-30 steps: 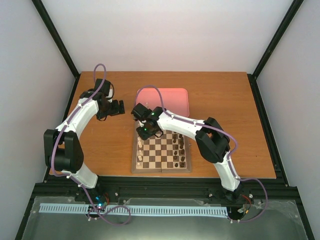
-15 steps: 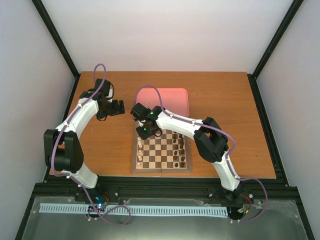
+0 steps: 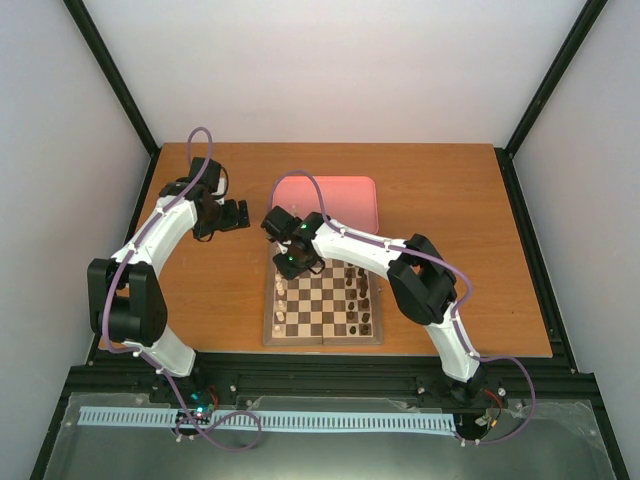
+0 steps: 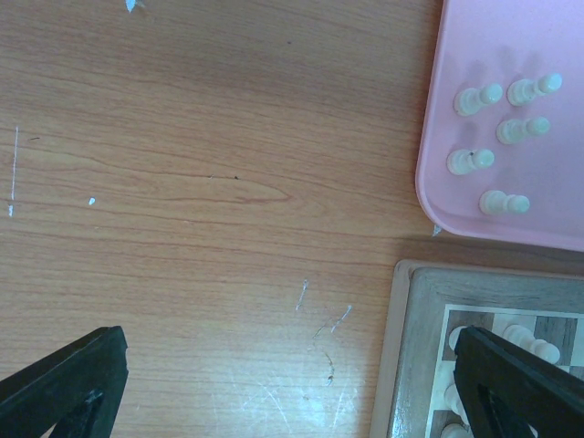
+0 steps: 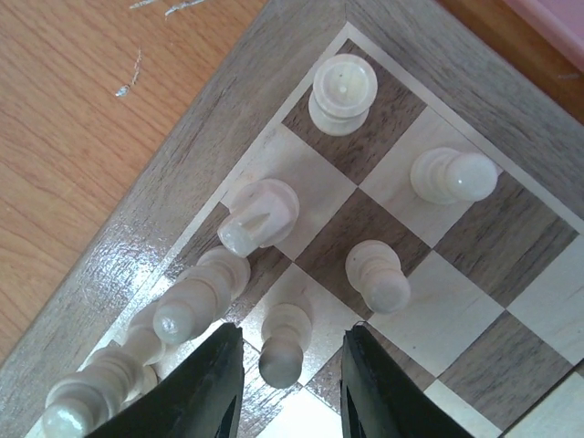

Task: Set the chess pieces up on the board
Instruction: Place the chess piece on the chessboard, then pick up the chess piece from the storage box.

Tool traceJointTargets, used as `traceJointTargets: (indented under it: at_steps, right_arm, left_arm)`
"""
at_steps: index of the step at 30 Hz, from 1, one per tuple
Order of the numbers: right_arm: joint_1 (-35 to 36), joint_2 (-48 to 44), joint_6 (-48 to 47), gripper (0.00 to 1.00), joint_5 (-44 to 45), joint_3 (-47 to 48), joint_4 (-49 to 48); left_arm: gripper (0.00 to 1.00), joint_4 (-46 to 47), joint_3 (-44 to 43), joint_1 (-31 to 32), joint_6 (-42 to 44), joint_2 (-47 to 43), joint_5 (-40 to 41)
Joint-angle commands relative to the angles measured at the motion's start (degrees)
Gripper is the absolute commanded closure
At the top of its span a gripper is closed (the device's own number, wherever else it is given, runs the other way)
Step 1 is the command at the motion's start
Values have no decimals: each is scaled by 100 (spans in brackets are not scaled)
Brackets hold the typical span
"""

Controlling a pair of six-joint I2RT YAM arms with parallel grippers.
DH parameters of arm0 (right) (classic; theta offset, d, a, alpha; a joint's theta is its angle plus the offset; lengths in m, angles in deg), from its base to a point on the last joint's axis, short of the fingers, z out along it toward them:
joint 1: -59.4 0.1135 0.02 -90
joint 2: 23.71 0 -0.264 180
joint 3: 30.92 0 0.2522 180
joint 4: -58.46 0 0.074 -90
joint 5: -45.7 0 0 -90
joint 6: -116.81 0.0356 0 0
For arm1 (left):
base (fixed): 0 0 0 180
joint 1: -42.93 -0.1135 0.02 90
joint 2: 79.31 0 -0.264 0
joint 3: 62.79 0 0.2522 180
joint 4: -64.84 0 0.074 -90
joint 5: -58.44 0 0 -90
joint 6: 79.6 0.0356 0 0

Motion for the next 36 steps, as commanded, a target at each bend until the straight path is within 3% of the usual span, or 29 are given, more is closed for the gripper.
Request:
traceJointTargets:
  at_steps: [1,13,22,27,36]
  right_arm:
    - [1,-314,53,67,200,-46,75]
    - [-134,-718,159,55,678,552,546]
    - [-963,663,-45,57,69,2186,768]
    - [-1086,1323,-166,57,-98,2912,742]
    - [-1106,1734,-204,57,-550,3155,482]
  left_arm:
    - [0,66,-5,25,103,-33,17]
    - [0,76,-24,25,98,-73,-8]
    - [0,46,-37,25,92,-113,-18]
    - [0,20,-48,25,95,-127,7]
    - [0,16,-60,25,103,-29,17]
